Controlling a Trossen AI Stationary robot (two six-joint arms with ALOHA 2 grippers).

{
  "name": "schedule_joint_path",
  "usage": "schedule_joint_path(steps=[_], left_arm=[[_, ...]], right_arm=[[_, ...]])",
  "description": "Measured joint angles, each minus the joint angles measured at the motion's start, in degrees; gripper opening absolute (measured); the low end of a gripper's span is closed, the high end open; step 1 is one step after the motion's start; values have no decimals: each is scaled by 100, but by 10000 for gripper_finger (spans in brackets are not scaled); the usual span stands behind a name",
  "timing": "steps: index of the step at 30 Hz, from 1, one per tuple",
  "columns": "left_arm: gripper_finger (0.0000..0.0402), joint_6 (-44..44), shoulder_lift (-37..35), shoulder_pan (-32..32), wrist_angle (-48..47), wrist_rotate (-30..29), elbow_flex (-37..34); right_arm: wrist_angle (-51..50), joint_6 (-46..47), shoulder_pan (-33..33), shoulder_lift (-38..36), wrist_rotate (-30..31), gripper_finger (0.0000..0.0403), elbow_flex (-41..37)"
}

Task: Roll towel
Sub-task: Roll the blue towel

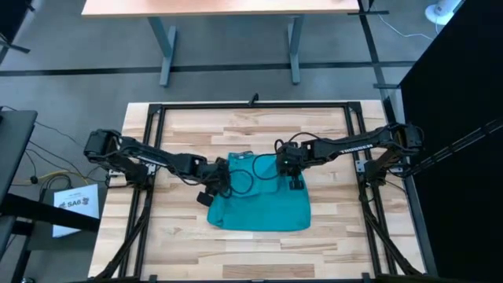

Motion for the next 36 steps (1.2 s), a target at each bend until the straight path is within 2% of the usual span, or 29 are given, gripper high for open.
schedule_joint_path(steps=[11, 27, 30, 32, 36], left_arm=[[125, -31, -130, 175, 236, -340, 1], [123, 230, -130, 281, 242, -204, -24], [104, 401, -108, 282, 185, -280, -37], [76, 418, -87, 244, 56, -442, -37], [11, 308, 66, 238, 20, -370, -37]], right_arm=[[2, 2, 0, 1, 0, 0, 0], [41, 22, 0, 1, 0, 0, 0], [42, 20, 0, 1, 0, 0, 0], [43, 22, 0, 1, 0, 0, 0], [43, 22, 0, 1, 0, 0, 0]])
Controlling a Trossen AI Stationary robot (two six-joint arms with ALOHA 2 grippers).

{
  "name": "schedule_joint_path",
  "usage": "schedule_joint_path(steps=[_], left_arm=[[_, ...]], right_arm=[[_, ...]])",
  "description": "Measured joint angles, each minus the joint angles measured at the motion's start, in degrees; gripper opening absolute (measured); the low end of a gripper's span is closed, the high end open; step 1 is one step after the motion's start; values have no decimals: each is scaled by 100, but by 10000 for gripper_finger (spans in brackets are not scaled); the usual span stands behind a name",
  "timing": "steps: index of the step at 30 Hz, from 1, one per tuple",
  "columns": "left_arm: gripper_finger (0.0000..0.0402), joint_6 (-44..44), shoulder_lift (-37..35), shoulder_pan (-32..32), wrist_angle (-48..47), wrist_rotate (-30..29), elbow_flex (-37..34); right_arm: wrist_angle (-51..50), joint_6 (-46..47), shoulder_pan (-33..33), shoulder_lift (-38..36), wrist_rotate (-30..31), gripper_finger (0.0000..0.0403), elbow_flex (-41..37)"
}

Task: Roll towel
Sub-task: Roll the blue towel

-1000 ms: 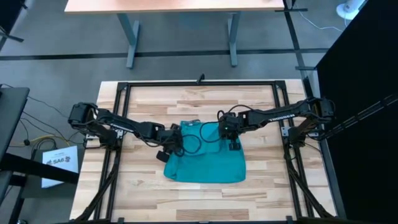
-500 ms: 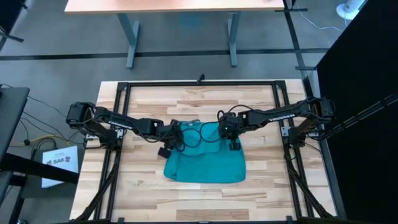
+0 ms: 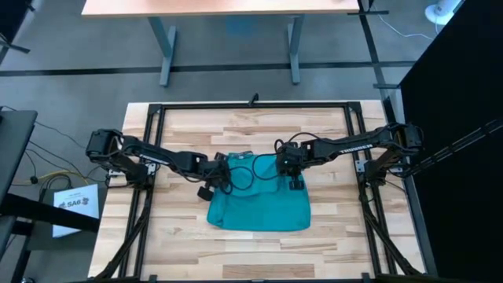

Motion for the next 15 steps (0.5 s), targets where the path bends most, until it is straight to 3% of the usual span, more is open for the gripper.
schedule_joint_path(steps=[7, 15], left_arm=[[1, -643, -222, 88, -159, 11, 283], [0, -1212, -1113, 379, -1111, 6, 995]], right_arm=[[55, 163, 0, -198, 0, 0, -1], [131, 747, -306, -1430, -4, 0, 0]])
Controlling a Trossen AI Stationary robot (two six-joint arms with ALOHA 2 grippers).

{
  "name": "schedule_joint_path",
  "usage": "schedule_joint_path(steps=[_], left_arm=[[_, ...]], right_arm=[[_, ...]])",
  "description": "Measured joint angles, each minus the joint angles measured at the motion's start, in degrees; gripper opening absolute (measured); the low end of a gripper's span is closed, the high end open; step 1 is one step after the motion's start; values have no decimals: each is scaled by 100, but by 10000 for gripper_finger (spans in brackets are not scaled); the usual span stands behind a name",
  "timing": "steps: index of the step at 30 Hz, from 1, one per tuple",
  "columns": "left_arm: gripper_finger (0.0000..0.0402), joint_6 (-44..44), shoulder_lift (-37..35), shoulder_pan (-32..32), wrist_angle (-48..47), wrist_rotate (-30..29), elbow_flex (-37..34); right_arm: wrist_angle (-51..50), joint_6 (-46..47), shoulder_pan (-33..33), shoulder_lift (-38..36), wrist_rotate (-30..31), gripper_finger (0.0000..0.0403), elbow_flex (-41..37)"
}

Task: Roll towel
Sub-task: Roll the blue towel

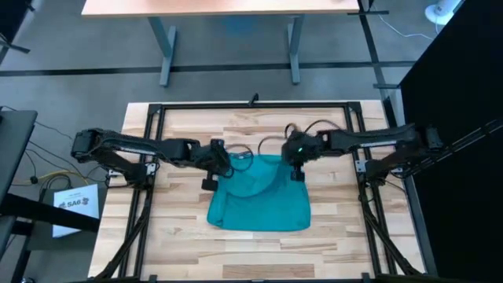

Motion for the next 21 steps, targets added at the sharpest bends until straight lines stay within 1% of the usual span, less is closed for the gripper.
schedule_joint_path(steps=[5, 9, 15, 19, 21], left_arm=[[0, -248, -464, 292, -361, 4, 181], [0, -333, -809, 707, -392, 2, 194], [0, -258, -989, 1704, -66, 84, 196], [0, -238, -825, 2449, 142, 695, 196], [0, -238, -755, 2701, 267, 868, 196]], right_arm=[[-13, 202, -366, -724, 0, 0, 2], [10, 212, -735, -1031, 0, 0, 2], [327, 89, -1521, -930, -16, 0, 2], [594, 4, -2114, -770, -493, 0, 2], [728, -5, -2375, -715, -690, 0, 2]])
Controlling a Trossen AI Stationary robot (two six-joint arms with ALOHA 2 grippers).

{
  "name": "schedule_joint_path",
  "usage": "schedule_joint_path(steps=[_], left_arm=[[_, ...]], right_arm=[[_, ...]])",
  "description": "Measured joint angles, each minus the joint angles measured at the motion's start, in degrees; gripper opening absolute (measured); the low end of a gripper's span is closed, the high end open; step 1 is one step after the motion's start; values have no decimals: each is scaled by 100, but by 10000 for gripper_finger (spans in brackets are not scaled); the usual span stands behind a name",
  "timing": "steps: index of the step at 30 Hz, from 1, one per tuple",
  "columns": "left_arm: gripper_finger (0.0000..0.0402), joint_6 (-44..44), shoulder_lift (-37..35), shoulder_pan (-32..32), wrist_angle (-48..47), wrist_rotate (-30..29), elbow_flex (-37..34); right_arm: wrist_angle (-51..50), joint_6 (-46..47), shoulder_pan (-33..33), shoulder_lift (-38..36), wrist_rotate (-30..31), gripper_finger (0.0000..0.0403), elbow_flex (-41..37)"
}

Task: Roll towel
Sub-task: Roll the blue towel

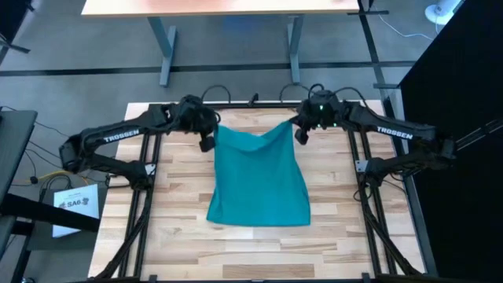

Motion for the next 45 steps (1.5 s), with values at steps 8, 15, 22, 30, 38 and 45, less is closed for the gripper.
schedule_joint_path(steps=[8, 15, 22, 30, 38, 45], left_arm=[[0, 152, 67, 560, 608, 401, 0], [0, 536, 73, 1249, 884, 675, 0], [0, 566, 86, 2122, 1363, 1312, 0], [0, 405, 634, 2594, 1706, 2035, 127], [0, 645, 234, 1974, 884, 2306, 234], [0, 628, -475, 1051, -150, 2028, 234]], right_arm=[[200, -353, -839, 12, -244, 0, 0], [890, -456, -1568, 14, -610, 0, 0], [1381, -350, -2071, 346, -1083, 0, 2], [1836, -188, -2216, 1123, -1258, 0, 396], [958, -466, -1799, 663, -1404, 0, 743], [-303, -587, -1199, 139, -1395, 0, 743]])
